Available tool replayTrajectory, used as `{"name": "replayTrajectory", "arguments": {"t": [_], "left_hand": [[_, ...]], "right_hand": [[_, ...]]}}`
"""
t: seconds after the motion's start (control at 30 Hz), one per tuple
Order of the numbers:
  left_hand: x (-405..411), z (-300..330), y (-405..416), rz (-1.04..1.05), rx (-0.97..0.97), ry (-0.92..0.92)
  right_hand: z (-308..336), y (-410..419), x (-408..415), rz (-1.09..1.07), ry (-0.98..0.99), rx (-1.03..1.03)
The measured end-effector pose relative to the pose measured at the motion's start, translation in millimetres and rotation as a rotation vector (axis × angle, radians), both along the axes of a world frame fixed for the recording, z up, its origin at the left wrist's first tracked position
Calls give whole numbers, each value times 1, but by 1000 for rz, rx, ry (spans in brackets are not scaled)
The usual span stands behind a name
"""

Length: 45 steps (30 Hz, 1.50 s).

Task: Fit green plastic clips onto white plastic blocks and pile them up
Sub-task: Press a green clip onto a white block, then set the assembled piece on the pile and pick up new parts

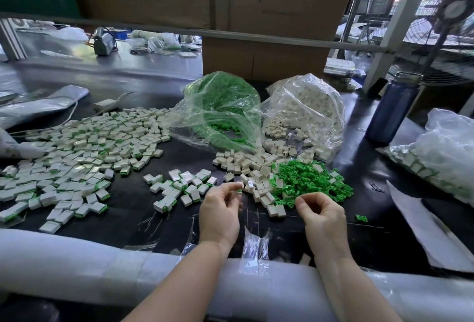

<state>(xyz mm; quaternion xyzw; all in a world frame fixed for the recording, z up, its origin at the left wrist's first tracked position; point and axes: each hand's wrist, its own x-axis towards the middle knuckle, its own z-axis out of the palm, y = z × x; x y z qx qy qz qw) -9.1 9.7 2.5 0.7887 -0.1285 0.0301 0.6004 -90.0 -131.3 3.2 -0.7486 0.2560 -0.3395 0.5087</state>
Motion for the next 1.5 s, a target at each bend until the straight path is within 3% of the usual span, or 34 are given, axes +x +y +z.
{"name": "replayTrajectory", "arguments": {"t": [0.3, 0.5, 0.67, 0.8, 0.97, 1.23, 1.5], "left_hand": [[7, -6, 0, 109, 211, -4], [5, -5, -2, 67, 374, 12], [0, -3, -4, 36, 500, -124], [-5, -4, -6, -131, 527, -293], [-3, -10, -11, -304, 721, -315], [-2, -11, -10, -253, 591, -297], [-2, -11, -11, -227, 581, -283]], "right_hand": [[-7, -9, 1, -167, 70, 22], [-7, -9, 2, -97, 238, -63], [-6, -6, 2, -69, 320, -200], [-4, 0, 4, -36, 425, -287], [0, 3, 4, -15, 582, -356], [0, 3, 3, -76, 504, -337], [-2, 2, 3, -120, 441, -364]]}}
